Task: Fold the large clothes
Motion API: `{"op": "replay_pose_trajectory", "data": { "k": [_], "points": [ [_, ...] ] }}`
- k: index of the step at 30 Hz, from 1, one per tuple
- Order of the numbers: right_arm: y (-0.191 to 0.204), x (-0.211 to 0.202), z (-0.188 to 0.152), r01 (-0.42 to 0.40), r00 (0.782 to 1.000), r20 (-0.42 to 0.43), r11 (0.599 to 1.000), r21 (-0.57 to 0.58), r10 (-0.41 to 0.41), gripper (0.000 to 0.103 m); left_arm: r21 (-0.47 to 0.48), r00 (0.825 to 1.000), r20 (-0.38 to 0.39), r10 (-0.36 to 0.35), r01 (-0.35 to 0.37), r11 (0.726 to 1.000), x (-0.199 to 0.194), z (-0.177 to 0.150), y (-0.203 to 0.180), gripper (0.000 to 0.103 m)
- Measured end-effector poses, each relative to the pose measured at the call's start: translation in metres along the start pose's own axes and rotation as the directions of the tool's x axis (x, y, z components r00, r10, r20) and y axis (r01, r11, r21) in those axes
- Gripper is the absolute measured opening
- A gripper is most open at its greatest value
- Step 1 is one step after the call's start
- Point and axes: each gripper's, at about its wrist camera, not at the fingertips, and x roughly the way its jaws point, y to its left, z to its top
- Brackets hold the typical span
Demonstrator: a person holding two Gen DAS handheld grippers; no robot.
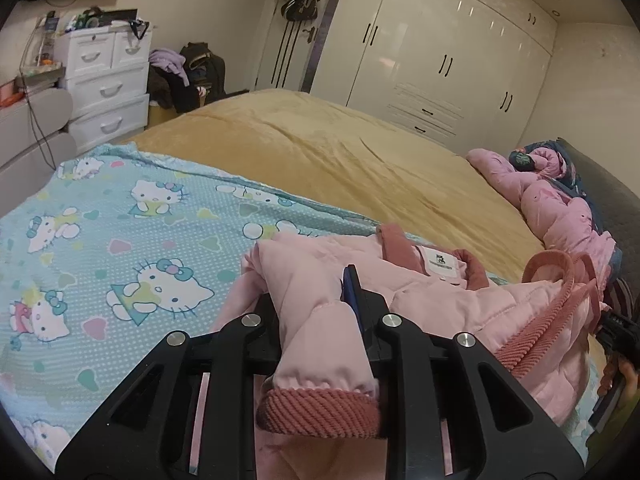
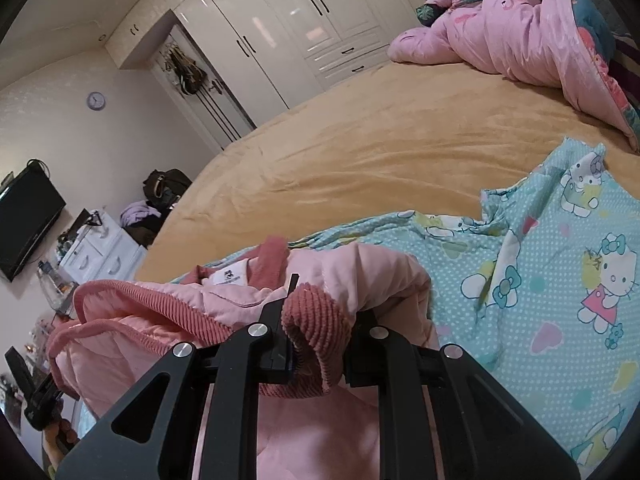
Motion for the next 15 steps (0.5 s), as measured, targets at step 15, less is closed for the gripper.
{"op": "replay_pose_trajectory", "data": {
  "k": [15],
  "points": [
    [-0.005,0.004,0.000,-0.072,0.997,-0.006,0.995,0.075,0.072,0.025,-0.014,0.999,-0.022,-0.035,0.035,0.999,0.031,-0.006,0.013,0.016]
  ]
}}
